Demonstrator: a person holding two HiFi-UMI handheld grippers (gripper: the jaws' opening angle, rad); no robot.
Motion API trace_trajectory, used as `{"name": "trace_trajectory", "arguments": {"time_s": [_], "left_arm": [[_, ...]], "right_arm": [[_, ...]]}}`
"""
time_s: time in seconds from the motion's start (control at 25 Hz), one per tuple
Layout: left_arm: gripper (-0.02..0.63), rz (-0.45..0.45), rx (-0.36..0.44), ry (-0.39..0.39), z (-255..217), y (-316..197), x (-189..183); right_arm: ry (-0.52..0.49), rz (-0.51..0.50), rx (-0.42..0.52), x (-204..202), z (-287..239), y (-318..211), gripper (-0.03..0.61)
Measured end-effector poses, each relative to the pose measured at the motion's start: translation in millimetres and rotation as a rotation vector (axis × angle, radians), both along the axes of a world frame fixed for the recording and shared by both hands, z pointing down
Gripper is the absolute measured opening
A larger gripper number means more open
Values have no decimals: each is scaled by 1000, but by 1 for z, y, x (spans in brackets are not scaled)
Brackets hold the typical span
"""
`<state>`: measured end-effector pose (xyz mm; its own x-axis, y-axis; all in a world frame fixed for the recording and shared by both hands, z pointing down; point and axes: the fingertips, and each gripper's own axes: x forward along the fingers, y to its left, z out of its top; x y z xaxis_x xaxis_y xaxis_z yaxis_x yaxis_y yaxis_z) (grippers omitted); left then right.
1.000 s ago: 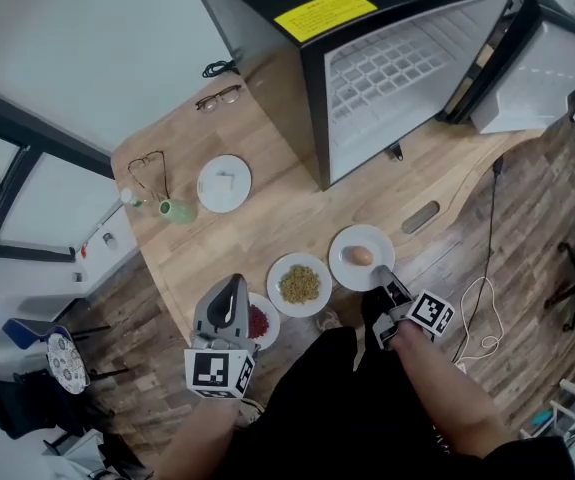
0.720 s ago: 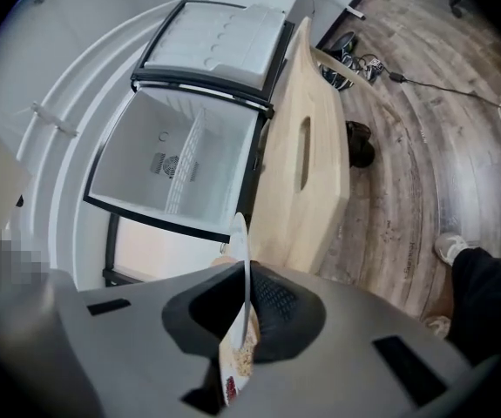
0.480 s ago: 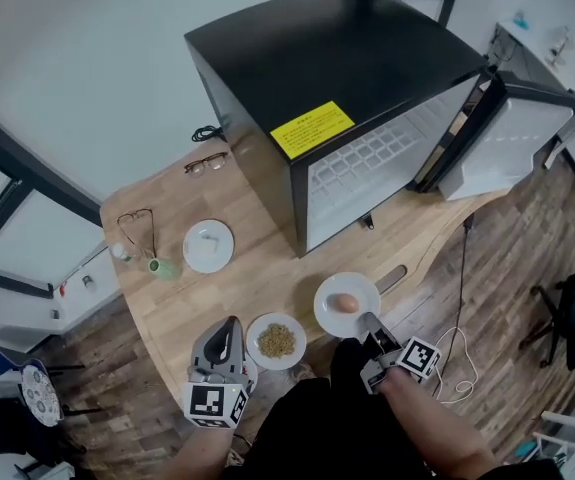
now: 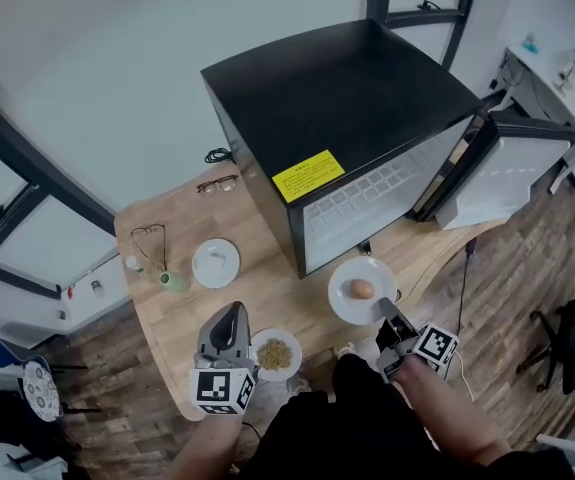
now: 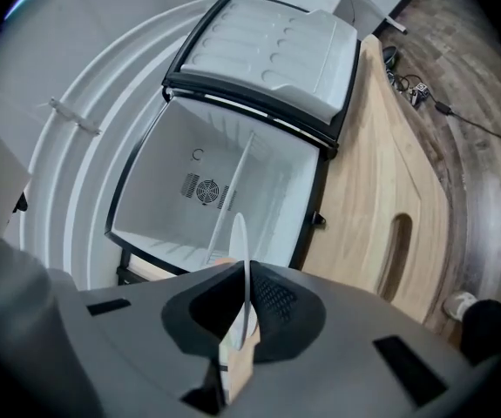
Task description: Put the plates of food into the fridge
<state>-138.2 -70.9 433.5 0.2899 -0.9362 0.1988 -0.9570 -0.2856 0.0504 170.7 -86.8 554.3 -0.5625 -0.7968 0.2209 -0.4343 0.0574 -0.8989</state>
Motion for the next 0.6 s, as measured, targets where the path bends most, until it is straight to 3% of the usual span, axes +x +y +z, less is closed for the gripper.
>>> {"name": "trace_trajectory", "arguments": {"time_s": [0.08,0.2,0.6], "left_arm": [[3,-17,19,-8,-13,-5,-2],[3,-43,44,-18,-28,-14,-4],[3,-122,90,-36,-56,-36,-15]], "right_arm": [[-5,-14,23,1,-13,-13,32],[3,7,-21,10,-22,-31,32],[-11,-43,51,0,-71,-115,32]]}}
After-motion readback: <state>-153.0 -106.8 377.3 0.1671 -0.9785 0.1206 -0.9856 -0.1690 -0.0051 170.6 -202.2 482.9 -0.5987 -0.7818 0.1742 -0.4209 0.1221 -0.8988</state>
